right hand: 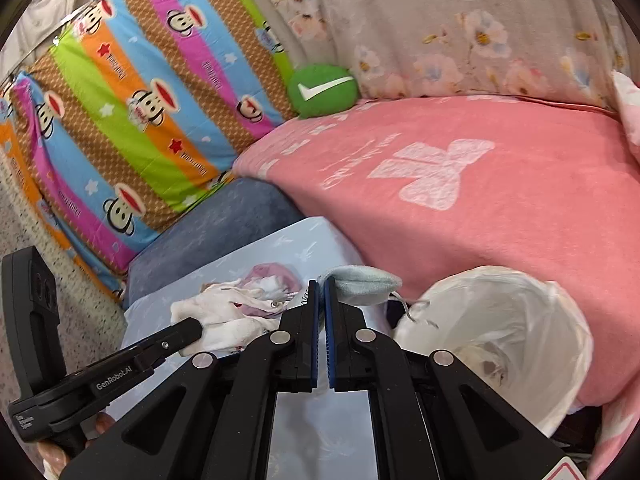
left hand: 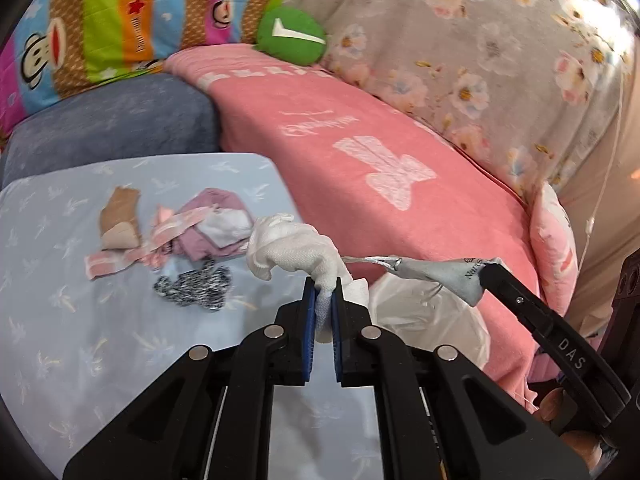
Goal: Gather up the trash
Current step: 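Carry the sock and grey pouch over the white bin and open both grippers, then move both grippers back over the items on the table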
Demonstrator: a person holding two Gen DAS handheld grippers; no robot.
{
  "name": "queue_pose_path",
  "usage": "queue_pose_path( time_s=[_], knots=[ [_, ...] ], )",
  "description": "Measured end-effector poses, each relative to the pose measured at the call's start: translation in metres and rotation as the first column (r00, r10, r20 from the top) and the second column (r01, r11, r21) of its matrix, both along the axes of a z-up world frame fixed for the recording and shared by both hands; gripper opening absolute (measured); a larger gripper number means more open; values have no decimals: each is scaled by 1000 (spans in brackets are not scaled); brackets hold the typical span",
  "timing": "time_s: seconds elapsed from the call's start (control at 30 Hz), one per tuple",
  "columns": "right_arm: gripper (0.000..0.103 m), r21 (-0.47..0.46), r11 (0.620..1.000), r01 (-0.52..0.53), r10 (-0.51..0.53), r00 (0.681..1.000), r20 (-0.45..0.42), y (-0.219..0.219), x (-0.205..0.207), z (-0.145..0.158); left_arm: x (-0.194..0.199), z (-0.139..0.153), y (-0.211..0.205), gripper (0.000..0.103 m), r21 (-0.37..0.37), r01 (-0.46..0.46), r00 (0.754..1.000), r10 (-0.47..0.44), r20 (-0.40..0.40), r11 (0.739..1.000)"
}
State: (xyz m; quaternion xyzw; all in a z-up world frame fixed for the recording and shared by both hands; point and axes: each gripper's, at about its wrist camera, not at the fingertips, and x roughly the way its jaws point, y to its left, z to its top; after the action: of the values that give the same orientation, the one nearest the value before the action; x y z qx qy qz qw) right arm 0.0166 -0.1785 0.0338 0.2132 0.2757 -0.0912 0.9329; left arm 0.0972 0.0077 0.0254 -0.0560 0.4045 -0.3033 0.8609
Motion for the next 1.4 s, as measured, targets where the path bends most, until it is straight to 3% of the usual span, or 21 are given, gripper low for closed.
queue_pose_path(
  time_s=[0.57,1.1,1.17,1.23,1.27,1.3,1.4],
  knots=[
    [3,28,971,236,-236,972,1,-98,-80,-13,-38,-1,-93,7,62,182,983,-183,16,981],
    [3,49,973,225,-224,974,-31,-108,-82,-26,-54,-10,-143,9,102,265,964,-267,8,959],
    [3,51,973,224,-222,974,-32,-108,-82,-26,-52,-12,-145,17,100,267,963,-268,-7,958],
    [4,56,974,220,-218,975,-34,-108,-81,-27,-51,-11,-144,45,95,253,967,-253,-6,963],
    [5,62,975,214,-212,977,-36,-109,-79,-27,-51,-11,-142,51,93,236,971,-237,5,967],
    [5,67,976,209,-207,978,-37,-108,-79,-28,-51,-10,-141,55,92,222,974,-224,16,971],
    [9,71,977,203,-201,979,-35,-106,-77,-30,-49,-9,-139,55,95,213,976,-216,15,972]
  ],
)
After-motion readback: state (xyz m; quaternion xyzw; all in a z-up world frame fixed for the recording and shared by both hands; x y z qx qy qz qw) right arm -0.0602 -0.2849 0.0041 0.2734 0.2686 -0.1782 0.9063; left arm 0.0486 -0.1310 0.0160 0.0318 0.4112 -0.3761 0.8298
